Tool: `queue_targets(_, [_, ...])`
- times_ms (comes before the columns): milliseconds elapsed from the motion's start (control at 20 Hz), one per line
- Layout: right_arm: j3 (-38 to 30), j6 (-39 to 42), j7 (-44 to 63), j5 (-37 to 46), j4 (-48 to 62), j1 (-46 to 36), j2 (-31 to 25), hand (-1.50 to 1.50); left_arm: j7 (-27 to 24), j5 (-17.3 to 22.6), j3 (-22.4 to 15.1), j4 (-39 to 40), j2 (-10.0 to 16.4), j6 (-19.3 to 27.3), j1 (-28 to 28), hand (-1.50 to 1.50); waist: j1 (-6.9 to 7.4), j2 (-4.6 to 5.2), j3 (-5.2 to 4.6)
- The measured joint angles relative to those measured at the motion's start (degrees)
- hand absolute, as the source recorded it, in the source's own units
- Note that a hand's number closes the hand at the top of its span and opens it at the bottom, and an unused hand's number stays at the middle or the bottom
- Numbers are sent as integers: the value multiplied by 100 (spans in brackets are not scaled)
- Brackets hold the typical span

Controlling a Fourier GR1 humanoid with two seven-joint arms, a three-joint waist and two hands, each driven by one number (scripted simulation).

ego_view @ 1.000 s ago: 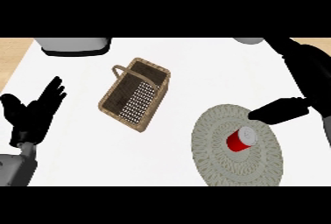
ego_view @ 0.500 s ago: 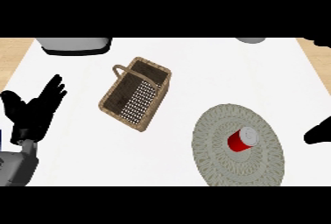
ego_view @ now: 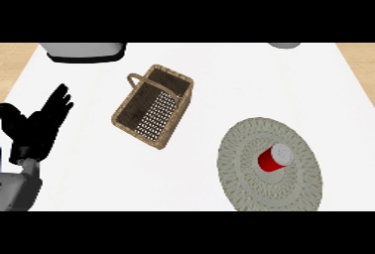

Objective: Pick the can from the placemat and place it in the basket

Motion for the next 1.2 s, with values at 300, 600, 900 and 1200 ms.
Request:
queue_targets(300, [-361,25,-868,1057,-635,1527,847,-150,61,-80,81,59,-78,-98,-96,0,12,12,5])
queue_targets(600, [198,-367,-1799,2677,-554,2090,1844,-150,142,-229,77,-123,-231,-92,-16,0,104,27,4])
queue_targets(900, [668,-962,-2838,3790,167,2244,2695,-150,24,-368,142,-32,-351,-210,-13,0,129,35,2])
queue_targets(1200, [1042,-1331,-3460,4543,1133,2107,3246,-150,8,-530,250,-52,-473,-276,42,0,136,34,1])
